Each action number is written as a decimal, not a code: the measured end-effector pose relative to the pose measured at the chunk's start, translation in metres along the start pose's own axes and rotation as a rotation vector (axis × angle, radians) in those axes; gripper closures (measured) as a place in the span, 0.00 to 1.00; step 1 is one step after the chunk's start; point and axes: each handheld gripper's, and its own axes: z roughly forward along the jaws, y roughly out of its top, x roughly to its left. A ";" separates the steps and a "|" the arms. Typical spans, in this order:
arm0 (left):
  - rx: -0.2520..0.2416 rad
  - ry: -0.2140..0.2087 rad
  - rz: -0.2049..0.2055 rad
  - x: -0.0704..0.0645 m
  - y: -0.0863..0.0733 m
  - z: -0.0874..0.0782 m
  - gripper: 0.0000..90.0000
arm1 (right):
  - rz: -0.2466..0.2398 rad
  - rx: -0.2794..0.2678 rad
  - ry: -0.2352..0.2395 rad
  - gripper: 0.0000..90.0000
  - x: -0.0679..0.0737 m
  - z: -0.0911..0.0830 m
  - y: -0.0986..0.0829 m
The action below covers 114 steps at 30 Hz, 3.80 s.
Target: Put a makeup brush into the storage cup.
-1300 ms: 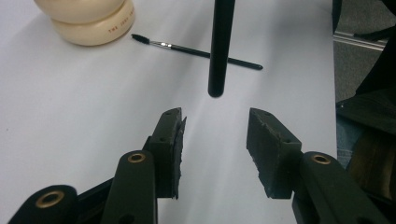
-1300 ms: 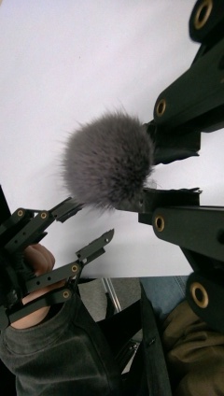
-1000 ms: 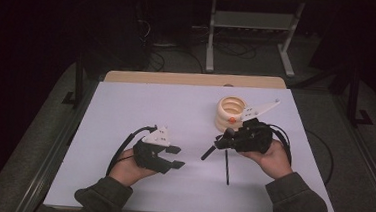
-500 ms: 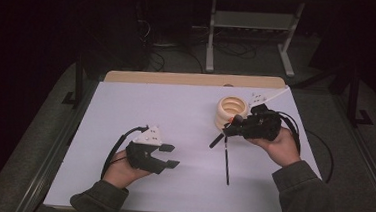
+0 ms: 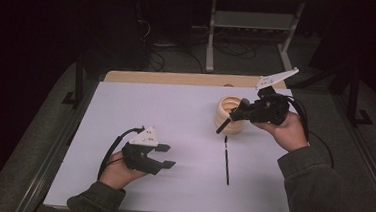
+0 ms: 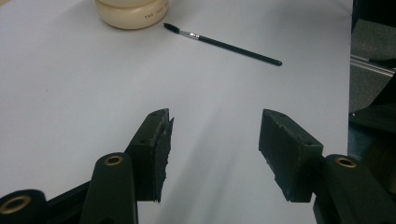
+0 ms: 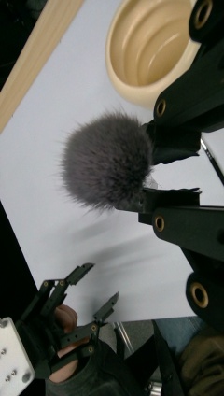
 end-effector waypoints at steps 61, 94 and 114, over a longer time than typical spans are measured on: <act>-0.019 0.000 -0.033 0.005 -0.003 -0.004 0.40 | 0.224 0.010 -0.248 0.84 -0.074 0.002 0.010; -0.018 -0.004 -0.040 0.006 -0.005 -0.005 0.39 | 0.260 0.021 -0.250 0.84 -0.082 0.029 -0.015; -0.015 -0.001 -0.043 0.008 -0.006 -0.005 0.39 | 0.297 -0.003 -0.248 0.76 -0.083 0.028 -0.028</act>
